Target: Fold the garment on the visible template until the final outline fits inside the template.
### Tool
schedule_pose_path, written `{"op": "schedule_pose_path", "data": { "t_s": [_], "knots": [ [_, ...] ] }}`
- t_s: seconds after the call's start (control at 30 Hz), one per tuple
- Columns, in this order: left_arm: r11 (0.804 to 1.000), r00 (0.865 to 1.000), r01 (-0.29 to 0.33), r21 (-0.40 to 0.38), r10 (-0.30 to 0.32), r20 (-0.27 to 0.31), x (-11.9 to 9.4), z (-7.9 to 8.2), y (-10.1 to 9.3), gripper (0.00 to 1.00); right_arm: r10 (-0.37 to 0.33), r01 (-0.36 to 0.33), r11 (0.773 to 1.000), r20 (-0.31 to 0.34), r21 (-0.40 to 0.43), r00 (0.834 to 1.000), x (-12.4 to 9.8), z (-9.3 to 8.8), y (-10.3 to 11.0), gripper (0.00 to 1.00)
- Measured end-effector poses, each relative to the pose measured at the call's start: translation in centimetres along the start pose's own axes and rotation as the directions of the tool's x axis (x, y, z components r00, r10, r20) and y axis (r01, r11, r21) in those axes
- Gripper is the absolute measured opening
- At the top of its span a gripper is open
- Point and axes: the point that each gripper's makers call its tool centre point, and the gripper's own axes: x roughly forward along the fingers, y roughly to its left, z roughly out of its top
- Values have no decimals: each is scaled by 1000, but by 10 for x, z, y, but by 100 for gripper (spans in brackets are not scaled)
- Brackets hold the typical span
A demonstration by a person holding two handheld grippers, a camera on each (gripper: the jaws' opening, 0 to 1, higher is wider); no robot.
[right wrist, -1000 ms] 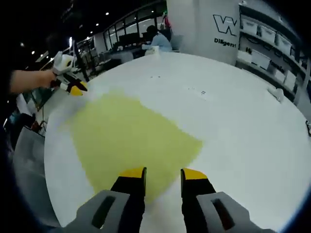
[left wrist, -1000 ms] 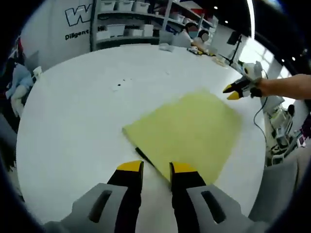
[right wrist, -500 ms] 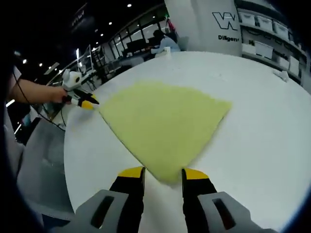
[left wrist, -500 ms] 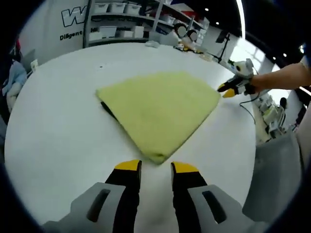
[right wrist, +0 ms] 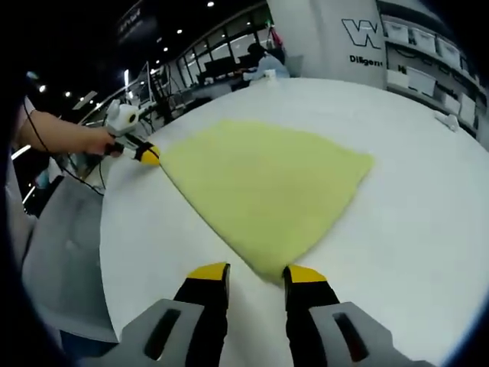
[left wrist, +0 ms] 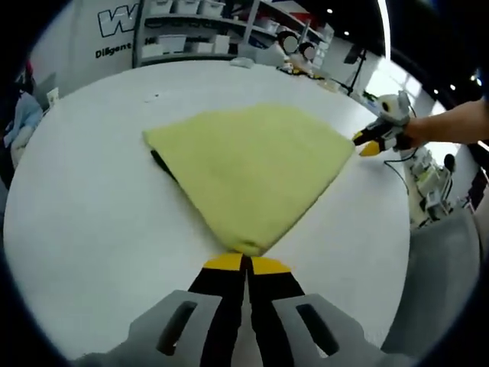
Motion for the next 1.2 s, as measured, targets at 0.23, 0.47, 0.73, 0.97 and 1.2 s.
{"op": "schedule_pose_path", "data": {
  "t_s": [0.23,0.47,0.73,0.97,1.2],
  "knots": [
    [1000,1000,-3,17,3,14,-7,0,3,0,-37,37,999,1,6,999,5,0,-6,12],
    [999,1000,-1,43,0,15,-10,0,8,0,-93,91,993,20,75,995,1,2,-16,13],
    [998,1000,5,56,-6,20,-13,0,9,0,-107,106,992,15,73,994,3,2,-15,2],
    [999,999,32,-33,-31,36,-1,3,1,12,-95,93,991,18,96,995,2,0,-11,4],
    [999,998,38,-26,-37,51,2,8,-2,0,-98,96,992,13,86,995,2,0,-12,0]
  ]
}}
